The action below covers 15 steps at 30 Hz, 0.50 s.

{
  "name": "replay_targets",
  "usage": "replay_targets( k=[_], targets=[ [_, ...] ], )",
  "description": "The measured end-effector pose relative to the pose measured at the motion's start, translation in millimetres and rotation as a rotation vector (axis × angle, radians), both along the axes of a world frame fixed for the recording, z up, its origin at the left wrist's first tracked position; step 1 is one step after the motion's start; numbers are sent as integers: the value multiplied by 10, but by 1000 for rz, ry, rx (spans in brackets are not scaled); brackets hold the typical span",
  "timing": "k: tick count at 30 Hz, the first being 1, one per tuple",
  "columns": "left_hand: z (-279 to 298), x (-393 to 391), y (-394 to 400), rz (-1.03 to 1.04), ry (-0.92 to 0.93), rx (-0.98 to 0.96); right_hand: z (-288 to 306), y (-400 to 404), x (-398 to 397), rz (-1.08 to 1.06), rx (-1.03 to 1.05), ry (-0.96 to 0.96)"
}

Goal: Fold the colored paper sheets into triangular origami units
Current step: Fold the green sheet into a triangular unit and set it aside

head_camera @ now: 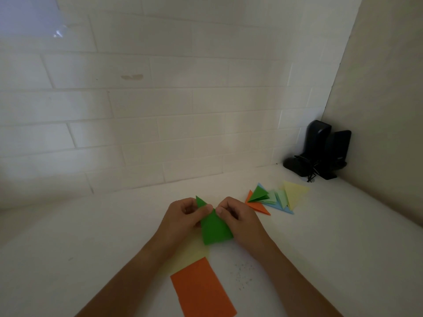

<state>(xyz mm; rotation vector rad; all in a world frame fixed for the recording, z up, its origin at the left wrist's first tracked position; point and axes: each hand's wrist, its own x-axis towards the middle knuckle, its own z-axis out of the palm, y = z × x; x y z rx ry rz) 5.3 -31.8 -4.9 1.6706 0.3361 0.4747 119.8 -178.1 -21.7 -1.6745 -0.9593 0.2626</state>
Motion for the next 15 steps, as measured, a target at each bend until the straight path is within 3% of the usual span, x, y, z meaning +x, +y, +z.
replay_targets(
  k=[15],
  targets=[
    [-6, 23, 66, 116, -47, 31, -11, 4, 19, 18, 10, -3]
  ],
)
